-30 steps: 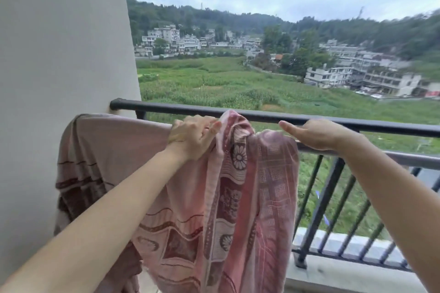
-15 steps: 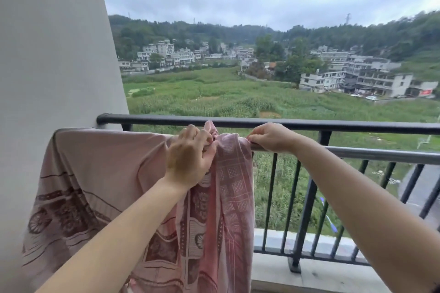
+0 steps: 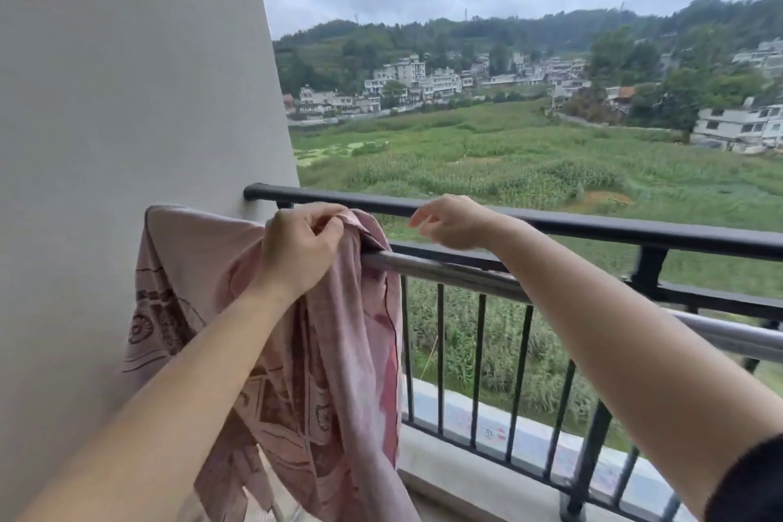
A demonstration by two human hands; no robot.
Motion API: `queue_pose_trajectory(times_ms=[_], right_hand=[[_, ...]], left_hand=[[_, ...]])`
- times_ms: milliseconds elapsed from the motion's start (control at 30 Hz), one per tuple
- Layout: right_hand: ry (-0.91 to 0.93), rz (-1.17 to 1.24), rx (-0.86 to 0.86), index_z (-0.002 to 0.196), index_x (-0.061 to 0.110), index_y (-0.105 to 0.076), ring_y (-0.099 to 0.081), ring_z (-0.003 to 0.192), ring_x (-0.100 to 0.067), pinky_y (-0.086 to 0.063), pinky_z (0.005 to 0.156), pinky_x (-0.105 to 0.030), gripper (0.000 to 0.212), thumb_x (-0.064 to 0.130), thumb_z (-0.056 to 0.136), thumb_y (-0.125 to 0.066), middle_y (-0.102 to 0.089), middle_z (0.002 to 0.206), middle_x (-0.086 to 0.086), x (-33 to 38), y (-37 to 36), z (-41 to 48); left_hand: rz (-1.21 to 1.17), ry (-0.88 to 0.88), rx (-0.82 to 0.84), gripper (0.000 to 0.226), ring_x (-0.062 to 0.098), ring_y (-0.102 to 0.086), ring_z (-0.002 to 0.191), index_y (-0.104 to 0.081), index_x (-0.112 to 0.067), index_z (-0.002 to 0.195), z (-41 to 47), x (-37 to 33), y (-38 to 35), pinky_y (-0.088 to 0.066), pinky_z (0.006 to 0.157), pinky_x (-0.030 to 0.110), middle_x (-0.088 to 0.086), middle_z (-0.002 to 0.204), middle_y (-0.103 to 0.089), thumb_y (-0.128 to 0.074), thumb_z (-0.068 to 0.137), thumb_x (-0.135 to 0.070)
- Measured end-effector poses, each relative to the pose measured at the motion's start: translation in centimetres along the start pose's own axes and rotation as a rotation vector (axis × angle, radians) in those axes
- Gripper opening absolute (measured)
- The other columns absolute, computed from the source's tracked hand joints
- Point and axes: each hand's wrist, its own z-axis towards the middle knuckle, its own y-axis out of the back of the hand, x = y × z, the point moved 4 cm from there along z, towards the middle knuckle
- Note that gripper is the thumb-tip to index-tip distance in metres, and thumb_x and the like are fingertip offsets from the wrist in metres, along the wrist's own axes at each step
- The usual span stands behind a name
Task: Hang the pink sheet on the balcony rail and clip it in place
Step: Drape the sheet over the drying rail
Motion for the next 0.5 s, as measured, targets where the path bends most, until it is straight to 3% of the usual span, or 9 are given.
queue_pose_trajectory(times_ms=[100, 167, 267, 367, 433, 500], right_hand=[[0.054, 0.313, 0.147, 0.127, 0.008, -0.063, -0.061, 0.117, -0.029, -0.051, 0.099, -0.043, 0.041, 0.026, 0.093, -0.052, -0.066, 0.121, -0.01, 1.4, -1.0, -0.3], [0.101, 0.352, 0.216, 0.123, 0.015, -0.066, -0.062, 0.113, -0.023, -0.053, 0.096, -0.044, 0.037, 0.035, 0.093, -0.058, -0.068, 0.117, -0.005, 2.2, -1.5, -0.6], [0.173, 0.116, 0.002, 0.104, 0.02, -0.073, -0.066, 0.091, -0.019, -0.053, 0.08, -0.034, 0.033, 0.048, 0.093, -0.06, -0.072, 0.097, -0.001, 3.3, -1.2, -1.0], [0.052, -0.041, -0.234, 0.099, 0.016, -0.07, -0.065, 0.088, -0.027, -0.053, 0.072, -0.035, 0.024, 0.024, 0.095, -0.048, -0.071, 0.093, -0.007, 2.9, 0.2, -1.5], [-0.056, -0.11, -0.337, 0.092, 0.014, -0.063, -0.064, 0.087, -0.029, -0.053, 0.071, -0.037, 0.02, 0.012, 0.093, -0.044, -0.068, 0.096, -0.009, 2.0, 2.1, -2.3], [-0.13, -0.084, -0.446, 0.091, 0.01, -0.059, -0.06, 0.083, -0.03, -0.052, 0.072, -0.037, 0.019, 0.006, 0.091, -0.041, -0.064, 0.096, -0.012, 0.7, 4.4, -3.7]], left_hand=[[0.068, -0.042, 0.03, 0.022, 0.008, -0.067, 0.1, -0.076, -0.014, 0.107, 1.9, -2.4, 1.0, -0.044, 0.09, 0.009, -0.008, 0.101, -0.072, -0.06, 0.093, -0.009], [0.112, -0.084, 0.008, 0.021, 0.008, -0.067, 0.1, -0.076, -0.015, 0.107, 2.5, -4.3, 1.5, -0.045, 0.09, 0.013, -0.004, 0.103, -0.074, -0.06, 0.093, -0.01], [0.086, -0.125, -0.039, 0.019, 0.004, -0.067, 0.094, -0.077, -0.018, 0.105, 2.5, -6.6, 2.0, -0.045, 0.082, 0.006, -0.006, 0.098, -0.075, -0.062, 0.092, -0.014], [-0.003, -0.144, -0.004, 0.018, 0.004, -0.068, 0.089, -0.076, -0.019, 0.103, 1.8, -7.7, 1.5, -0.051, 0.081, 0.017, -0.008, 0.092, -0.075, -0.061, 0.093, -0.015], [-0.033, -0.095, 0.051, 0.016, 0.004, -0.064, 0.071, -0.071, -0.022, 0.1, 1.3, -7.3, 0.6, -0.048, 0.067, 0.022, -0.012, 0.078, -0.07, -0.058, 0.096, -0.016], [-0.094, -0.001, 0.164, 0.013, 0.006, -0.046, 0.048, -0.065, -0.023, 0.095, 0.5, -6.4, -1.3, -0.035, 0.051, 0.024, -0.01, 0.062, -0.058, -0.054, 0.099, -0.017]])
